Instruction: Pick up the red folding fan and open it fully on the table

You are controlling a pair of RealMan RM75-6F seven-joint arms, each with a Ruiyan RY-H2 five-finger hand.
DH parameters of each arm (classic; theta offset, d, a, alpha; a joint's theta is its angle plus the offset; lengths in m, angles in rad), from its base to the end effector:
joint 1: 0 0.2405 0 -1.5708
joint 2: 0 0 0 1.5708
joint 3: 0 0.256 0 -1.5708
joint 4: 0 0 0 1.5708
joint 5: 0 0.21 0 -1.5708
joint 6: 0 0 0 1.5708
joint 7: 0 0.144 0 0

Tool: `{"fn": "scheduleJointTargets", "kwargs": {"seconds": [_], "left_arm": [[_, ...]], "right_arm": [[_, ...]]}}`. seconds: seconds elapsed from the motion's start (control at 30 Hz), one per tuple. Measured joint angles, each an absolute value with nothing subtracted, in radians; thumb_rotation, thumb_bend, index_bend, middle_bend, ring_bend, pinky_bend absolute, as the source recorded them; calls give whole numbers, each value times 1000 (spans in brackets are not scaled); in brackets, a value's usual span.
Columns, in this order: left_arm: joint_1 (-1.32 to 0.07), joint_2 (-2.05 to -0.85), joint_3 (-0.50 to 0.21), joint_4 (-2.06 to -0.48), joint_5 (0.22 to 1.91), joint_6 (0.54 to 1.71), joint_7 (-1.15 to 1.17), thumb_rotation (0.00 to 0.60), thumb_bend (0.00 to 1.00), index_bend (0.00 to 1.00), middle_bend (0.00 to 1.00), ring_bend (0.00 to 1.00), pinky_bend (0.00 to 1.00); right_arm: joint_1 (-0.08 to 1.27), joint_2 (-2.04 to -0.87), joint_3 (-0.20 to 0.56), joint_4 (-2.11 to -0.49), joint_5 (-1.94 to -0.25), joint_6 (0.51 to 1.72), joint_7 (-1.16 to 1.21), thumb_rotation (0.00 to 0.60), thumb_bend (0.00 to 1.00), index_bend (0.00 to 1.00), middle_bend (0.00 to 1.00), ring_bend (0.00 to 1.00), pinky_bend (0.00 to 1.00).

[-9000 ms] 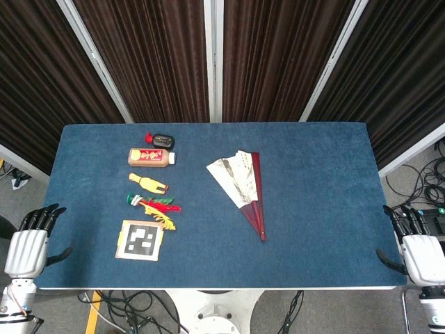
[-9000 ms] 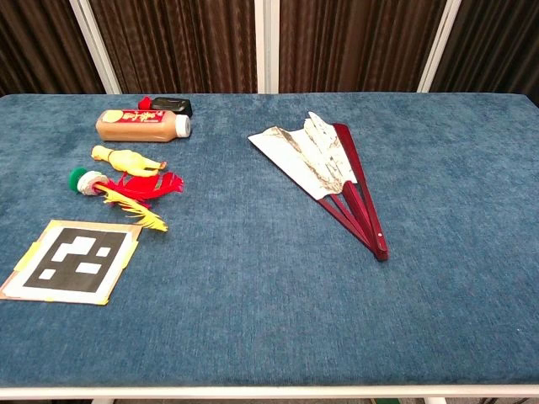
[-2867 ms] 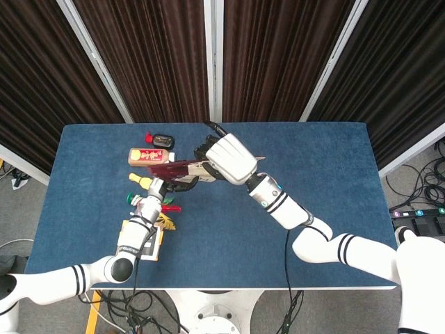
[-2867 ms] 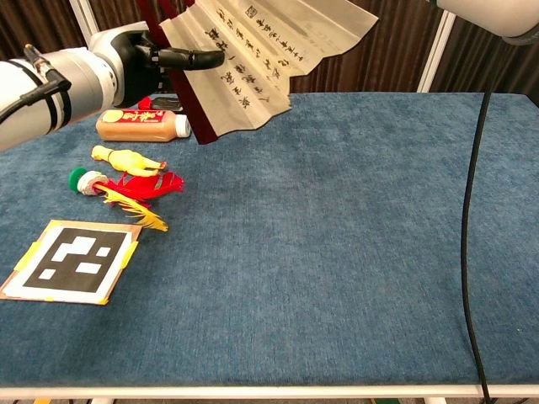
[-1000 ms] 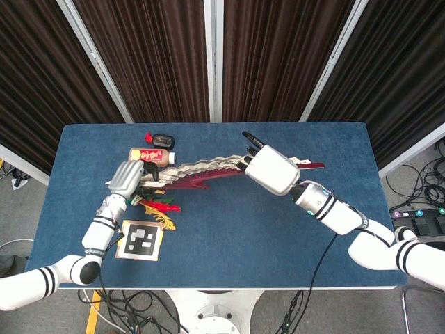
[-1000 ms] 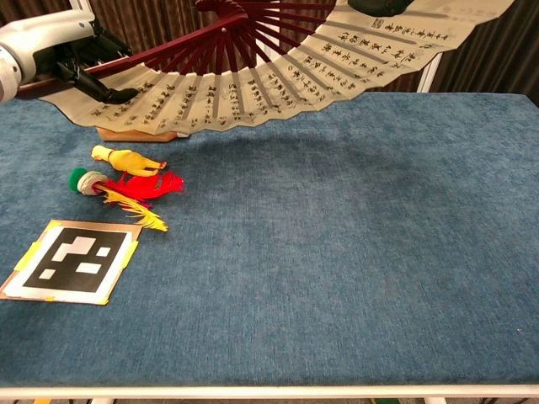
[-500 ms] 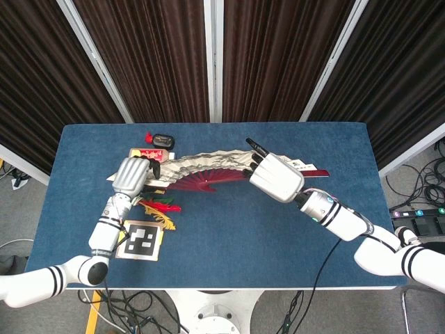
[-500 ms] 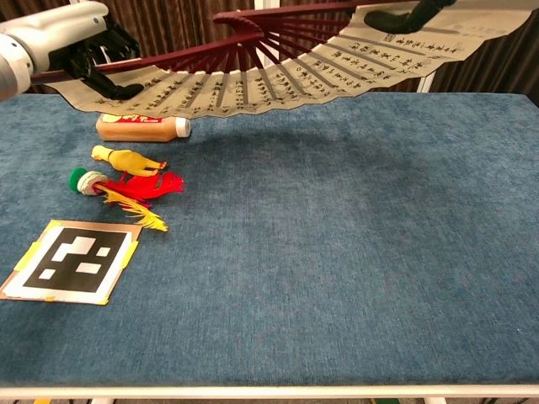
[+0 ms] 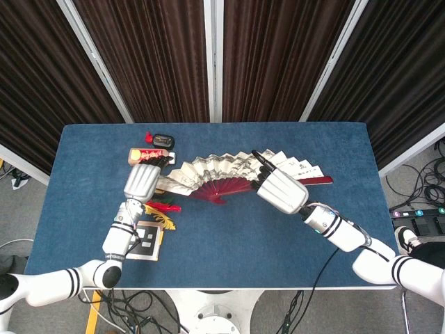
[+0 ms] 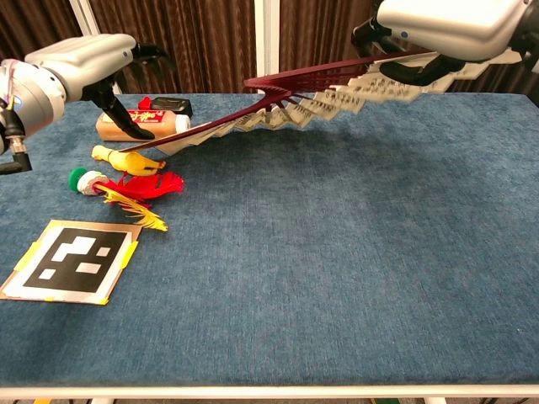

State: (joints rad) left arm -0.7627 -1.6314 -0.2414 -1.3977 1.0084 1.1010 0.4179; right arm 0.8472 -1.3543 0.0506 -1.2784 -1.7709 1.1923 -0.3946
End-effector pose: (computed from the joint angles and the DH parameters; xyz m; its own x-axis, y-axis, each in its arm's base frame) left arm -0.1420 0.3674 -0.0073 0.4003 0.1198 0.9085 0.8987 -0.2455 -0.3635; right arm -0.1261 -0.3604 0.0595 0.7022 0.4588 0.5444 -0.1703 -0.6342 0.7542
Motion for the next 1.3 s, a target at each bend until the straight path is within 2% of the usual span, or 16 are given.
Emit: {"fn": "scheduleJointTargets", "kwargs": {"seconds": [0.1,0.17,0.27,0.33,0.37,0.4,0.47,0.53,0.77,1.13,1.2,1.3], "left_arm": [[-761,-1624,-231,-1413,1016,1102,433,600,0,96,136,100,241],[-758,-1618,-224,-1423,1029,1105,434,600,0,90,127,86,229],[-754,-1606,-217,-1437,1038,1106,439,600,0,90,126,86,219],[-752,-1599,-214,-1445,1045,1109,447,600,0,90,126,86,210],[-751,-1597,-213,-1448,1048,1111,449,600,0,90,126,86,206],[-750,-1596,-212,-1450,1052,1114,450,600,0,90,126,86,204],[-747,-1594,-212,-1454,1060,1122,451,600,0,90,126,85,203],[-744,-1591,-214,-1460,1066,1128,448,600,0,88,126,80,203],[-732,-1574,-223,-1472,1072,1139,430,600,0,84,126,64,203],[-692,-1508,-247,-1501,1058,1145,343,600,0,85,126,65,203],[-680,-1491,-247,-1511,1060,1149,325,600,0,87,131,68,203],[-649,-1464,-243,-1519,1073,1176,303,600,0,108,149,79,204]], "right_arm": [[830,-1360,43,-1275,-1779,1211,-410,600,715,929,799,407,4],[815,-1358,37,-1281,-1779,1216,-430,600,646,785,733,358,0],[787,-1351,29,-1309,-1765,1216,-474,600,403,424,556,215,0],[763,-1342,25,-1344,-1741,1210,-522,600,163,154,387,84,0],[752,-1337,22,-1363,-1728,1207,-547,600,65,60,290,32,0],[740,-1332,20,-1384,-1713,1203,-576,600,14,11,200,5,0],[708,-1318,14,-1445,-1672,1194,-647,600,0,0,65,0,0],[674,-1301,9,-1516,-1621,1187,-711,600,0,0,4,0,0],[581,-1238,0,-1665,-1490,1172,-786,600,0,0,0,0,0],[554,-1135,-34,-1750,-1405,1058,-645,600,0,0,0,0,0],[546,-1129,-30,-1750,-1404,1077,-636,600,15,0,50,2,26],[528,-1124,-21,-1747,-1399,1106,-616,600,133,7,202,55,96]]}}
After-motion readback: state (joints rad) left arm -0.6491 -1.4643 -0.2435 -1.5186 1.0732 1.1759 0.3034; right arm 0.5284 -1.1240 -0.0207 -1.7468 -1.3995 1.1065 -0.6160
